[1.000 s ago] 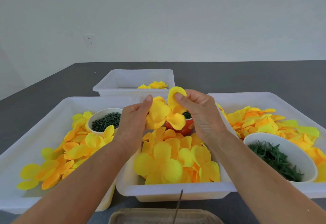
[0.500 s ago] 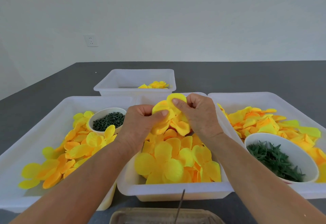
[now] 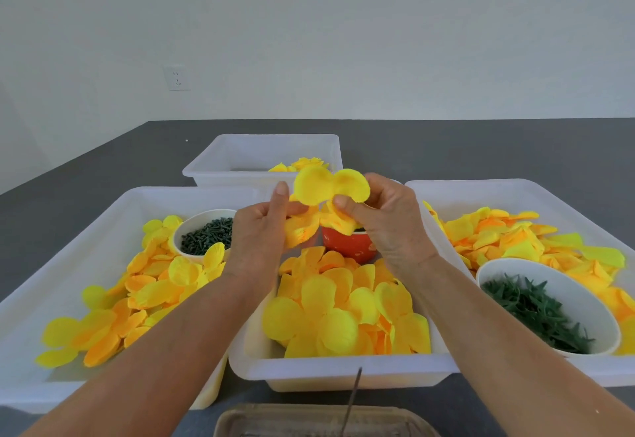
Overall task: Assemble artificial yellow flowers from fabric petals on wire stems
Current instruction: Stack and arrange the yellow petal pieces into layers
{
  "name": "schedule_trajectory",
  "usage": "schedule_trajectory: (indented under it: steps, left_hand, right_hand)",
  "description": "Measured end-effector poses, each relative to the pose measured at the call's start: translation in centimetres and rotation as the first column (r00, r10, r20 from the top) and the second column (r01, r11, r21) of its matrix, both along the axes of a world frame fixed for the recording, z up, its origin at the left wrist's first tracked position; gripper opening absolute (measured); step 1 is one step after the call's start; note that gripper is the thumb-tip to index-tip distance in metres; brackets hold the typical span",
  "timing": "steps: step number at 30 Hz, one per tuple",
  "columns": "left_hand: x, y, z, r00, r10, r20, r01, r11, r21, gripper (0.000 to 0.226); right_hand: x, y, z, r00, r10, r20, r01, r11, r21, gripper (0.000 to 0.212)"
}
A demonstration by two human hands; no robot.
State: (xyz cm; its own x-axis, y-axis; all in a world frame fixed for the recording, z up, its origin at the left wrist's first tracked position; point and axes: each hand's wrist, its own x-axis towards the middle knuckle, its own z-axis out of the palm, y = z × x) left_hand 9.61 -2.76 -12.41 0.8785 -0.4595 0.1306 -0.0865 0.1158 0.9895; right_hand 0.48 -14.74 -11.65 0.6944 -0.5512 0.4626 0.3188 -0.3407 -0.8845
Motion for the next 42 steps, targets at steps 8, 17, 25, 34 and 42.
schedule_trajectory:
  steps: [8,17,25,34,42]
  left_hand:
    - [0.53,0.35,-0.29,0.992,0.027,0.121,-0.037,0.995,0.087,0.027]
    - [-0.12,0.12,-0.34,0.949,-0.092,0.302,0.031,0.979,0.2,0.04]
    - [-0.03,0.02,-0.1,0.967,-0.016,0.254,-0.005,0.996,0.085,0.042]
    - [0.03,0.3,-0.33,0.904,0.015,0.428,-0.071,0.991,0.116,0.03]
    - [0.08,0.25,-0.48,0.878,0.059,0.475,-0.134,0.983,0.125,0.036]
  right_hand:
    - [-0.11,-0.36,0.2,0.997,0.057,0.05,-0.072,0.924,0.376,0.014]
    - [-0.06,-0.24,0.55,0.956,0.188,-0.225,-0.035,0.834,0.55,0.02]
    - [-0.25,0.05,0.22,0.933,-0.044,-0.358,0.127,0.969,0.21,0.008]
    - [-0.31,0.1,0.31,0.945,-0.024,-0.327,0.104,0.968,0.228,0.024]
    - [-0.37,0.24,0.28,0.946,-0.051,-0.321,0.114,0.977,0.179,0.035]
